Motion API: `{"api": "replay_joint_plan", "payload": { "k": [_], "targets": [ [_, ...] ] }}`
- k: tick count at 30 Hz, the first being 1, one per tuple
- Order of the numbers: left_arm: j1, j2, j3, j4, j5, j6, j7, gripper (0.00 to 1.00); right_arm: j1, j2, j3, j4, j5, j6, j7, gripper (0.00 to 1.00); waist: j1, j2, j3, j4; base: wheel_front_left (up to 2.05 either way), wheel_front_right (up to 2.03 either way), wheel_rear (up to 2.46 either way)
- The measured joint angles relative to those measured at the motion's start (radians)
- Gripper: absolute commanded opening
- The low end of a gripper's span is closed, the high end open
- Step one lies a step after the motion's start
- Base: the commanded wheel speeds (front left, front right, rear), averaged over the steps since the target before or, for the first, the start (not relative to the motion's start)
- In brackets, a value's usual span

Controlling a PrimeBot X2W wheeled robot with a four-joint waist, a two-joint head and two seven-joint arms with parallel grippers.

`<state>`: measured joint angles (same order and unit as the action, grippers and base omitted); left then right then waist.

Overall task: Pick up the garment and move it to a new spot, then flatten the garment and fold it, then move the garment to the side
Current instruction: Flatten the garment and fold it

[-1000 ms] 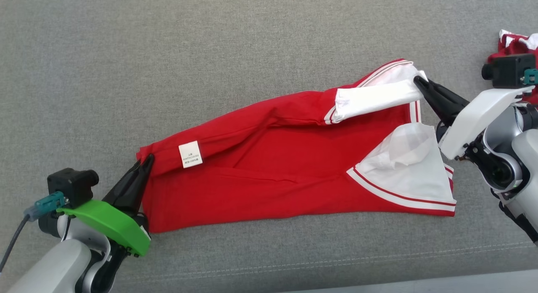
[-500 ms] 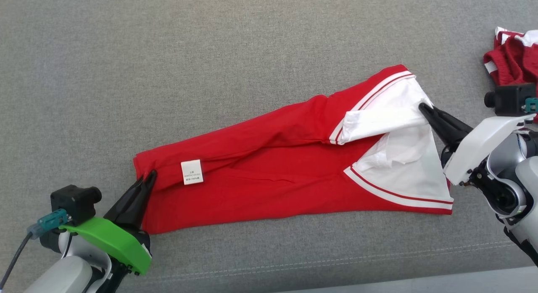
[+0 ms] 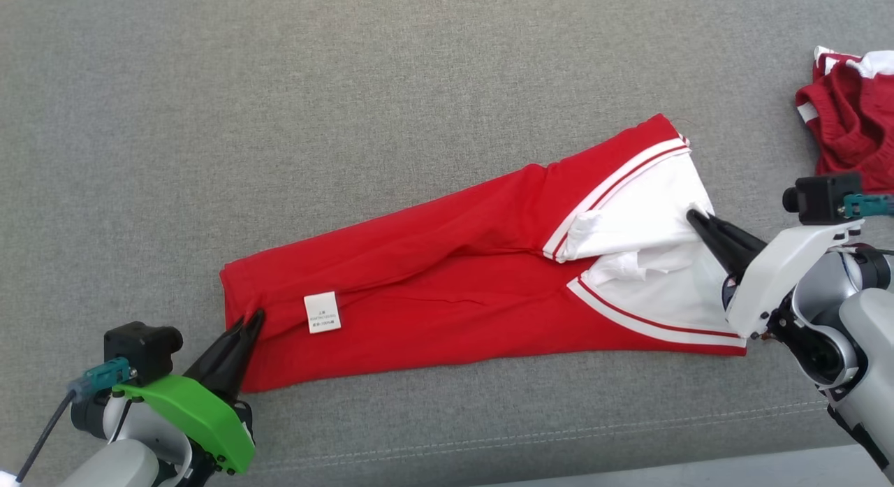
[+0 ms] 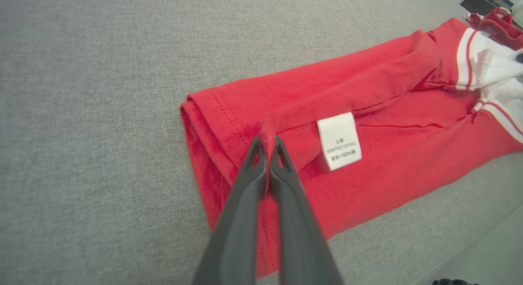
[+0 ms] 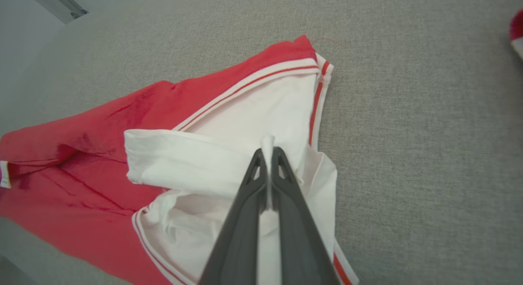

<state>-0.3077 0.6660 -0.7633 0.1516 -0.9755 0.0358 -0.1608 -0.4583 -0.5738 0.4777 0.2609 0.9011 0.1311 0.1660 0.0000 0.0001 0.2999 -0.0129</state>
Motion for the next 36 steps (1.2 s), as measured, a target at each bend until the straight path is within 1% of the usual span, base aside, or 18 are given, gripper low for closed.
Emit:
{"api": "replay_joint_plan", "payload": {
  "k": [1, 2, 3, 4, 5, 6, 7, 8, 14, 23, 30, 36],
  "targets": [
    [0.000, -0.001, -0.002, 0.006, 0.000, 0.001, 0.002, 0.00, 0.001, 0.002, 0.003, 0.003, -0.006, 0.000, 0.000, 0.00, 0.0000, 0.0000, -0.001, 0.000, 0.00, 0.00, 0.00],
    [0.000, -0.002, -0.004, 0.011, 0.000, 0.004, 0.006, 0.06, 0.003, 0.002, 0.009, 0.004, -0.014, 0.000, 0.001, 0.00, 0.0000, 0.0000, -0.003, -0.001, 0.00, 0.00, 0.00],
    [0.000, -0.004, -0.006, 0.014, 0.000, 0.006, 0.010, 0.15, 0.004, 0.003, 0.011, 0.004, -0.017, 0.000, 0.001, 0.11, 0.0000, 0.0000, -0.005, -0.001, 0.00, 0.00, 0.00],
    [0.000, -0.005, -0.007, 0.016, 0.000, 0.006, 0.010, 0.26, 0.006, 0.003, 0.012, 0.005, -0.021, 0.000, 0.001, 0.26, 0.0000, 0.0000, -0.006, -0.001, 0.00, 0.00, 0.00],
    [0.000, -0.005, -0.008, 0.018, 0.000, 0.007, 0.012, 0.38, 0.008, 0.003, 0.012, 0.005, -0.024, 0.000, 0.001, 0.38, 0.0000, 0.0000, -0.008, -0.001, 0.00, 0.00, 0.00],
    [0.000, -0.005, -0.008, 0.018, 0.000, 0.007, 0.013, 0.69, 0.010, 0.003, 0.011, 0.008, -0.025, 0.000, 0.000, 0.55, 0.0000, 0.0000, -0.009, -0.002, 0.00, 0.00, 0.00],
    [0.000, -0.005, -0.008, 0.018, -0.001, 0.007, 0.014, 1.00, 0.015, 0.003, 0.008, 0.010, -0.025, 0.000, -0.001, 0.84, 0.0000, 0.0000, -0.011, -0.002, 0.00, 0.00, 0.00],
    [0.001, -0.005, -0.006, 0.017, -0.001, 0.008, 0.007, 1.00, 0.021, 0.003, 0.007, 0.012, -0.025, 0.000, -0.001, 1.00, 0.0000, 0.0000, -0.012, -0.002, 0.00, 0.00, 0.00],
    [0.032, -0.001, 0.001, -0.003, -0.010, 0.010, -0.016, 1.00, 0.053, -0.002, -0.013, 0.015, -0.025, 0.000, -0.012, 1.00, 0.0000, 0.0000, -0.024, -0.002, 0.00, 0.00, 0.00],
    [0.111, -0.001, -0.011, -0.067, -0.022, 0.039, -0.034, 1.00, 0.143, -0.028, -0.030, -0.010, -0.033, 0.000, -0.011, 1.00, 0.0000, 0.0000, -0.056, 0.001, 0.00, 0.00, 0.00],
    [0.143, -0.015, 0.014, -0.099, -0.025, 0.069, -0.067, 1.00, 0.192, -0.037, -0.107, -0.045, -0.034, 0.000, -0.014, 1.00, 0.0000, 0.0000, -0.090, 0.003, 0.00, 0.00, 0.00],
    [0.143, -0.035, 0.033, -0.117, 0.001, 0.090, -0.084, 1.00, 0.203, -0.020, -0.171, -0.068, -0.058, 0.000, -0.003, 1.00, 0.0000, 0.0000, -0.122, 0.014, 0.00, 0.00, 0.00]
  ]
}}
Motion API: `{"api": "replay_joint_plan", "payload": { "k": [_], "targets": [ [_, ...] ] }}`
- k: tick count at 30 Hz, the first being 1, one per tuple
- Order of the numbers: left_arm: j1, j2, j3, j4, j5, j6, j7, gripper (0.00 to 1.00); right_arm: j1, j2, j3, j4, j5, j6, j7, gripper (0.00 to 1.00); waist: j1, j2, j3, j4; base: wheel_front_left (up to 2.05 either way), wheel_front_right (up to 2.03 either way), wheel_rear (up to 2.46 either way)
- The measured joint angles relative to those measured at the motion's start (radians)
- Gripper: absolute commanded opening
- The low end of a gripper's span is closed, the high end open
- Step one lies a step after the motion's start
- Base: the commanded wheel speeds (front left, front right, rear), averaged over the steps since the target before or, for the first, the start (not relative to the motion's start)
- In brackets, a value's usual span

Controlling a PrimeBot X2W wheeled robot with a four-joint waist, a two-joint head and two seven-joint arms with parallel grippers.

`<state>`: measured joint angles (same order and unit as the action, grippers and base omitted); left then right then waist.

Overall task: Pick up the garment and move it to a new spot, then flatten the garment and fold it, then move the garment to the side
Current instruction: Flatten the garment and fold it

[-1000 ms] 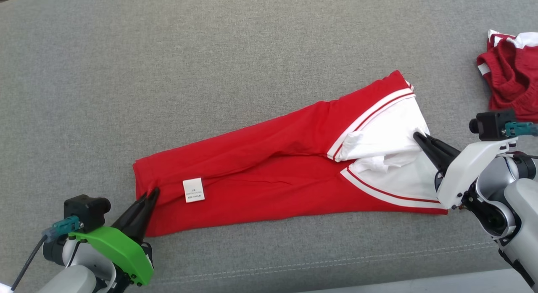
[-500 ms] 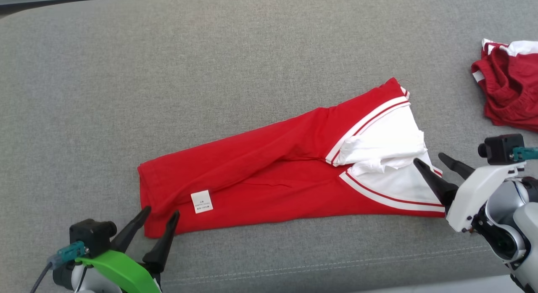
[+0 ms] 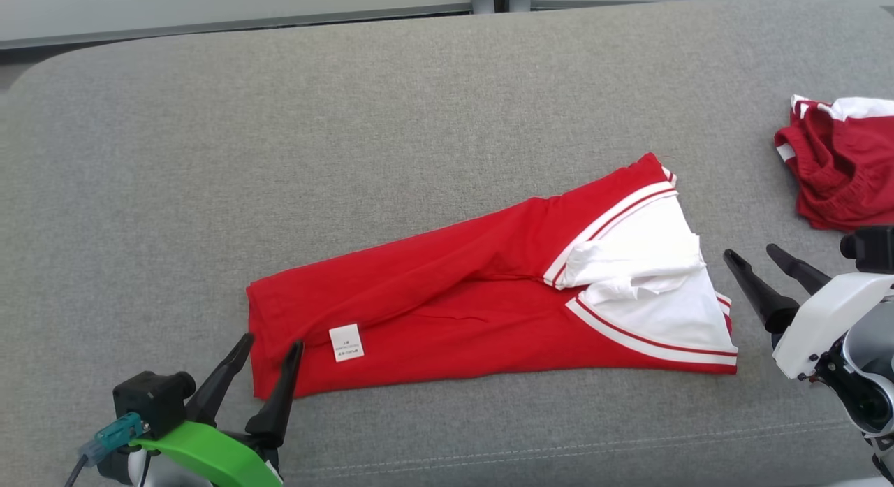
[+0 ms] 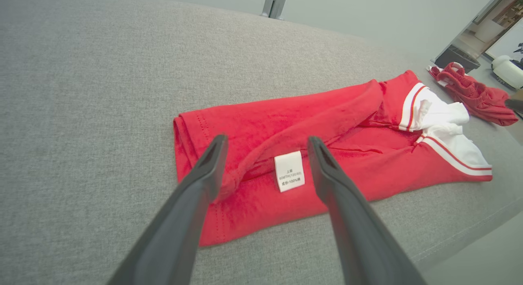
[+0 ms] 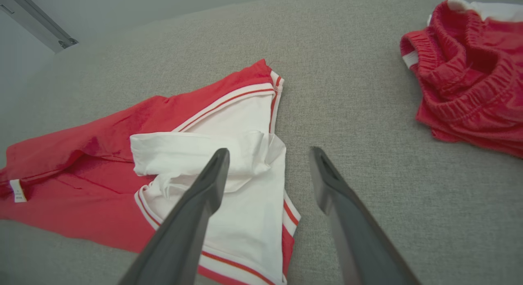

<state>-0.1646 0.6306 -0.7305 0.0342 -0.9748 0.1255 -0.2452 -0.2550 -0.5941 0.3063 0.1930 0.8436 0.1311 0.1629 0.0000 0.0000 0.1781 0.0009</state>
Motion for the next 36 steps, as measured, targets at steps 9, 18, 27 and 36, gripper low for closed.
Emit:
{"api": "replay_joint_plan", "payload": {
  "k": [9, 18, 27, 36],
  "targets": [
    [-0.012, -0.046, 0.020, -0.007, 0.050, 0.043, -0.011, 1.00, -0.017, 0.048, -0.055, 0.035, -0.069, 0.000, 0.023, 1.00, 0.0000, 0.0000, -0.043, 0.038, 0.00, 0.00, 0.00],
    [-0.010, -0.054, 0.027, -0.028, 0.062, 0.059, -0.012, 1.00, -0.082, 0.092, -0.078, 0.182, -0.108, 0.000, 0.049, 1.00, 0.0000, 0.0000, -0.057, 0.087, 0.00, 0.00, 0.00],
    [0.001, -0.052, 0.029, -0.045, 0.062, 0.062, -0.012, 1.00, -0.123, 0.145, -0.077, 0.379, -0.108, 0.000, 0.033, 1.00, 0.0000, 0.0000, -0.050, 0.154, 0.00, 0.00, 0.00],
    [0.003, -0.049, 0.035, -0.057, 0.062, 0.064, -0.012, 1.00, -0.172, 0.188, -0.073, 0.521, -0.074, 0.000, 0.025, 1.00, 0.0000, 0.0000, -0.034, 0.182, 0.00, 0.00, 0.00]
  ]
}}
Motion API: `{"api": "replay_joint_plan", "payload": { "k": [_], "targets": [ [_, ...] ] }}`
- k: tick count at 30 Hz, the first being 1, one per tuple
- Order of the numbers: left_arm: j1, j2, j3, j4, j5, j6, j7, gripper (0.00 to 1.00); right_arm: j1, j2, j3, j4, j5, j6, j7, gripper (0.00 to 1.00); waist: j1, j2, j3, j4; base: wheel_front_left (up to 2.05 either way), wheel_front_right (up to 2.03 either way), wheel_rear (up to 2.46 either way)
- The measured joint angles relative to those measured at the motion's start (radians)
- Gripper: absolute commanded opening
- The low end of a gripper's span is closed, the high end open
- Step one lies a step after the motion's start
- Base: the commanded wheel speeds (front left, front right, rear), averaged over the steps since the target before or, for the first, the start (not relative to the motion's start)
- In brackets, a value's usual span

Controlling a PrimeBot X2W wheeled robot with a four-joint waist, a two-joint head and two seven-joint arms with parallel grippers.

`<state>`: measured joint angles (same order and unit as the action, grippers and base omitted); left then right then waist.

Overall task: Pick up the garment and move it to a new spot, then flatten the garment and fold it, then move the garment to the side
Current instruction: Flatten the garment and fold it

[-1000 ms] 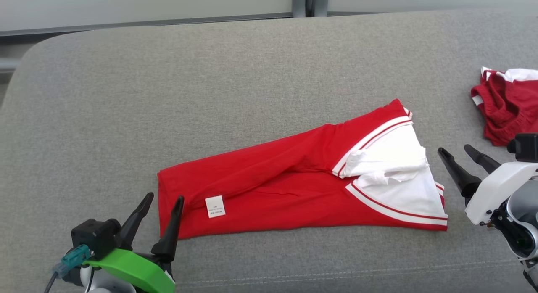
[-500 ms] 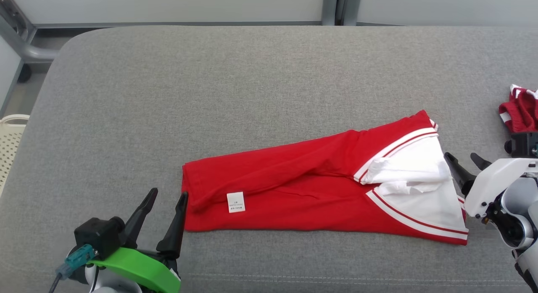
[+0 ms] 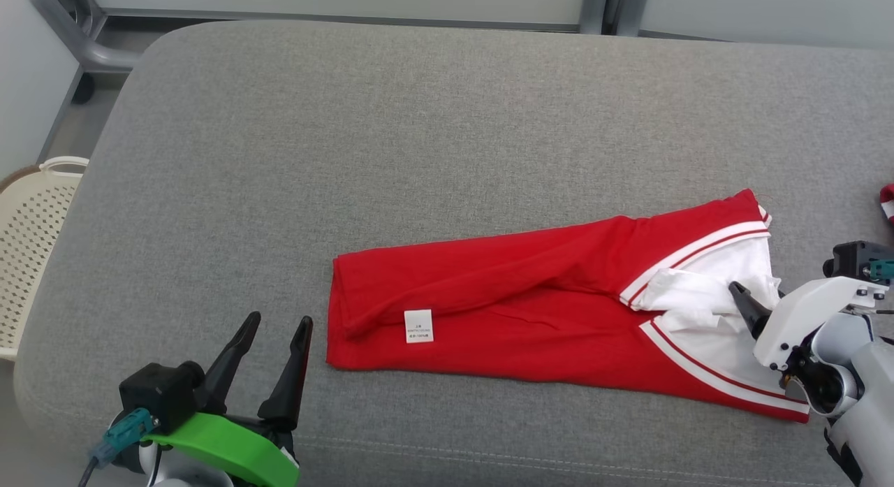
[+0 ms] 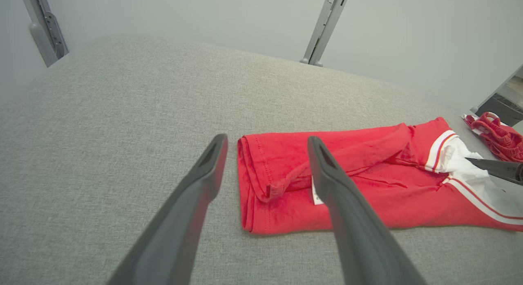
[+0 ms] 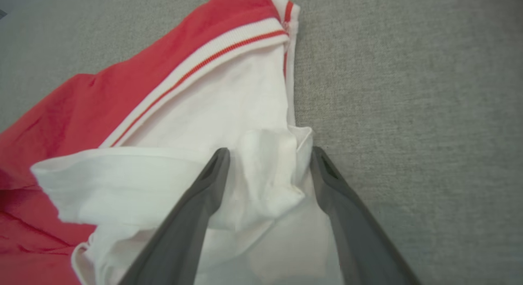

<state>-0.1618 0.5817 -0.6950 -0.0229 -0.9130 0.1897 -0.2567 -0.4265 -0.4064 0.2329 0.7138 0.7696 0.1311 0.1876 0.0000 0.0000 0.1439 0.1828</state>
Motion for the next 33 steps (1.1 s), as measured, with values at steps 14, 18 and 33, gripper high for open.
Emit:
{"api": "replay_joint_plan", "payload": {
  "k": [14, 18, 33],
  "targets": [
    [-0.003, -0.001, 0.014, -0.006, 0.002, 0.005, 0.000, 1.00, -0.087, 0.028, 0.104, 0.100, 0.039, -0.003, 0.016, 0.00, 0.0000, 0.0000, 0.024, 0.005, 0.00, 0.00, 0.00],
    [-0.003, 0.003, 0.018, -0.009, 0.008, 0.009, 0.000, 1.00, -0.102, 0.039, 0.143, 0.103, 0.050, -0.002, 0.002, 0.00, 0.0000, 0.0000, 0.021, 0.000, 0.00, 0.00, 0.00],
    [-0.015, 0.015, 0.044, 0.019, 0.010, 0.030, 0.000, 1.00, -0.151, -0.061, 0.181, 0.113, 0.100, 0.001, -0.022, 0.00, 0.0000, 0.0000, -0.017, -0.070, 0.00, 0.00, 0.00]
  ]
}}
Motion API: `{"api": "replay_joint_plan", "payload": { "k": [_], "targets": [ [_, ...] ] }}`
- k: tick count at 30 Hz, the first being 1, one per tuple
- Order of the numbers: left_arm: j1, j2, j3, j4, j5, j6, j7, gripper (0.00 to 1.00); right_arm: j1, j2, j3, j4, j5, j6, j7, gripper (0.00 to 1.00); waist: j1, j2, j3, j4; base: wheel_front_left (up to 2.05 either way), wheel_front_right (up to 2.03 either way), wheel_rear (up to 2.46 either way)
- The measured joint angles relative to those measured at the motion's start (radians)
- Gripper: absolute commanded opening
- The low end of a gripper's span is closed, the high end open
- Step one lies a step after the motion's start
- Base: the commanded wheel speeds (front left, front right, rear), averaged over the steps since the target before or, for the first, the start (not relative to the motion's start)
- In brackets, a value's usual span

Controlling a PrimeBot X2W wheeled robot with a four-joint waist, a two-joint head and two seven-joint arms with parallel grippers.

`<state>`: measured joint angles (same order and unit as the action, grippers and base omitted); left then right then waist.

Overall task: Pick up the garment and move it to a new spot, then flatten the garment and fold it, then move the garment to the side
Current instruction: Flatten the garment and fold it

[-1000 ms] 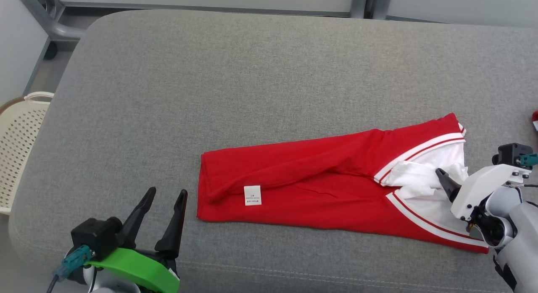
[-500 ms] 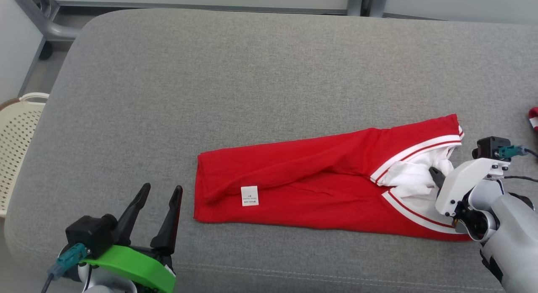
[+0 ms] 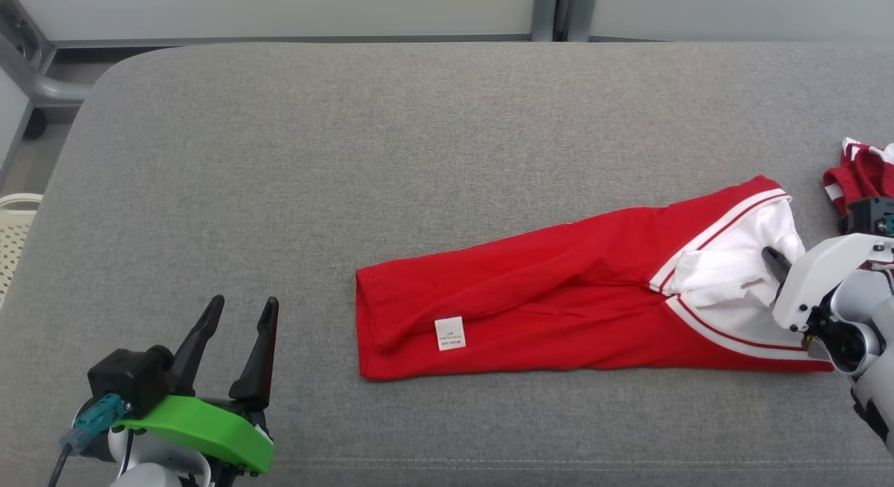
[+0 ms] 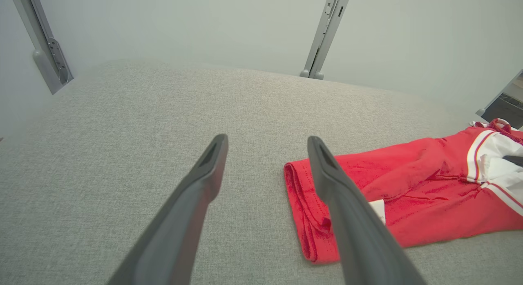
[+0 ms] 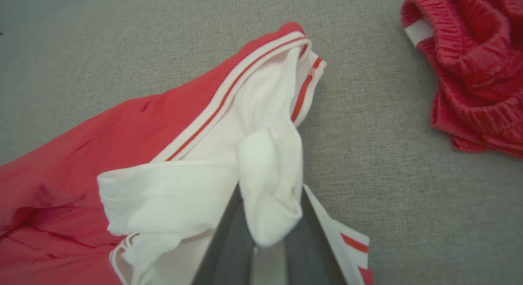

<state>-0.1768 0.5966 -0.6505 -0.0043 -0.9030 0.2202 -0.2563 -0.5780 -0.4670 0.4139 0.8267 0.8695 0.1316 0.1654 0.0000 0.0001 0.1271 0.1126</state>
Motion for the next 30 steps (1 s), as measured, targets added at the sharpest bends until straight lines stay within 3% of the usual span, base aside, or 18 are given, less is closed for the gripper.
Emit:
{"api": "replay_joint_plan", "payload": {
  "k": [4, 13, 24, 30],
  "targets": [
    [-0.004, -0.010, 0.021, 0.010, 0.000, 0.005, 0.000, 1.00, -0.029, -0.045, -0.003, -0.016, 0.002, 0.000, 0.009, 0.00, 0.0000, 0.0000, -0.006, -0.035, 0.00, 0.00, 0.00],
    [0.000, -0.041, 0.034, 0.024, 0.008, -0.006, -0.002, 1.00, -0.048, -0.078, -0.003, -0.068, 0.012, 0.000, 0.045, 0.00, 0.0000, 0.0000, -0.020, -0.084, 0.00, 0.00, 0.00],
    [0.019, -0.073, 0.060, 0.040, 0.021, -0.027, -0.003, 1.00, -0.033, -0.072, 0.053, -0.315, 0.021, -0.001, 0.127, 0.00, 0.0000, 0.0000, -0.051, -0.087, 0.00, 0.00, 0.00],
    [0.041, -0.091, 0.076, 0.042, 0.030, -0.037, -0.005, 1.00, -0.010, -0.036, 0.082, -0.446, -0.014, -0.001, 0.190, 0.00, 0.0000, 0.0000, -0.069, -0.073, 0.00, 0.00, 0.00]
  ]
}}
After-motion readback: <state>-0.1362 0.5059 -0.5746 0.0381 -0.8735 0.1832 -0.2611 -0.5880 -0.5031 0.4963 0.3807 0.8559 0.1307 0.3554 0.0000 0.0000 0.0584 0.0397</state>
